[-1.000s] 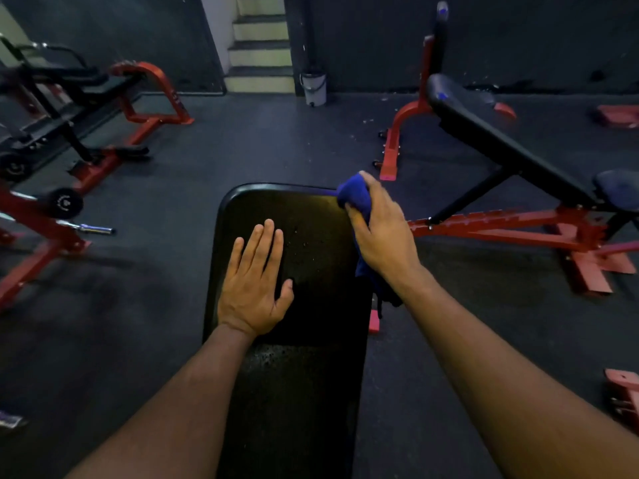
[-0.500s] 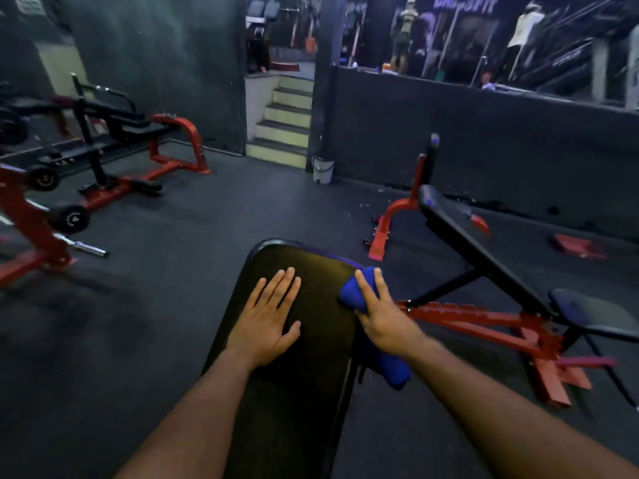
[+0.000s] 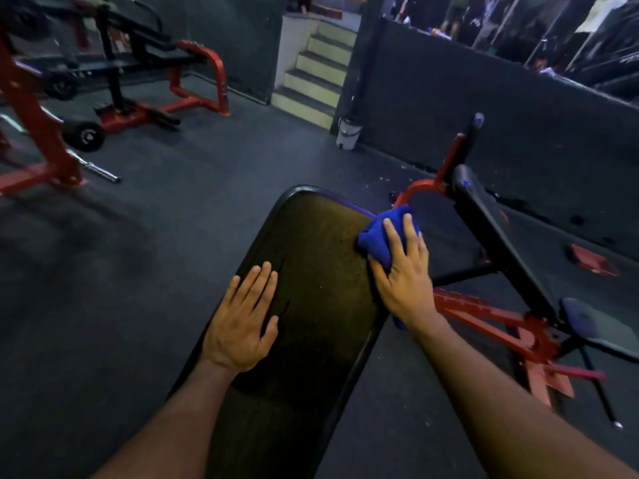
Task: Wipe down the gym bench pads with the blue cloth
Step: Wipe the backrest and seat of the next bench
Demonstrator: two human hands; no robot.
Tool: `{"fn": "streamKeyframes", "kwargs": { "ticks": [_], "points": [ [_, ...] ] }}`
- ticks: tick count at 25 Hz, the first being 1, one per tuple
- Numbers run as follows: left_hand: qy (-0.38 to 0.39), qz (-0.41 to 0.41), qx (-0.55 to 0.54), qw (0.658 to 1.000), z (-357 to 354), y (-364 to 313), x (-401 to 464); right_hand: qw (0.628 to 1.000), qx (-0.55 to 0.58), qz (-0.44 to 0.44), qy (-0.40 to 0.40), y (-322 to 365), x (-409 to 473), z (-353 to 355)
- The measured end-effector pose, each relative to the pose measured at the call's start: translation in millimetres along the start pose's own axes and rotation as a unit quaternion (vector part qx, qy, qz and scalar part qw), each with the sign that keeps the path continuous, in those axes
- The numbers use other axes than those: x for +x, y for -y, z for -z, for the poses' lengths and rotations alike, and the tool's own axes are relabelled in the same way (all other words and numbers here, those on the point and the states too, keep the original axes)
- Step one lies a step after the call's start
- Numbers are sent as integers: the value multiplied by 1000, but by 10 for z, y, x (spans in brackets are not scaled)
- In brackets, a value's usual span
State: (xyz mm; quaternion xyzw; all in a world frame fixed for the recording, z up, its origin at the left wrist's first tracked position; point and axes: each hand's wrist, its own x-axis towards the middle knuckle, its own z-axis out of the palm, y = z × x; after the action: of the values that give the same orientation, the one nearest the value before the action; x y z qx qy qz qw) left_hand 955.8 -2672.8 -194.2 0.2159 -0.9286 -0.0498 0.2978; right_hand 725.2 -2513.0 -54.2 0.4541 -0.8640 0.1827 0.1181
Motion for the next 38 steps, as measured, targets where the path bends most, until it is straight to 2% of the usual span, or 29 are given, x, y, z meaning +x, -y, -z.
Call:
{"fn": "streamKeyframes", "kwargs": {
  "ticks": [2, 5, 11, 15, 20, 23, 26, 29, 33, 36, 38],
  "points": [
    [-8, -12, -6, 1000, -49, 32, -37, 999, 24, -13, -36, -19, 8, -117],
    [-6, -5, -6, 1000, -41, 40, -39, 999, 31, -13, -38, 6, 13, -102],
    [-19, -5, 1, 1000, -88, 38, -13, 996, -87, 35, -10, 250, 650, -82],
    [-23, -8, 9, 1000, -88, 18, -37, 976, -165, 144, 5, 585, 132, -357],
    [-16, -4, 4, 1000, -60, 9, -15, 945, -161, 276, 73, 153, -651, -369],
    [-18, -11, 0, 1000, -71, 32, -16, 947, -178, 266, 37, -63, -321, -181],
    [-20, -4, 2, 1000, -109, 42, -21, 970, -153, 189, 24, 80, 402, -60],
    [-18, -7, 0, 1000, -112, 45, -51, 978, -152, 139, 26, 580, 811, -277],
    [6, 0, 4, 1000, 5, 19, 24, 959, -164, 230, 38, 1014, 655, -530],
    [16, 35, -28, 999, 139, -76, -229, 957, -88, 266, 71, 956, 636, -310],
    [35, 26, 1, 999, 119, -80, -527, 949, -11, 300, 97, 776, 758, -125]
  ]
}}
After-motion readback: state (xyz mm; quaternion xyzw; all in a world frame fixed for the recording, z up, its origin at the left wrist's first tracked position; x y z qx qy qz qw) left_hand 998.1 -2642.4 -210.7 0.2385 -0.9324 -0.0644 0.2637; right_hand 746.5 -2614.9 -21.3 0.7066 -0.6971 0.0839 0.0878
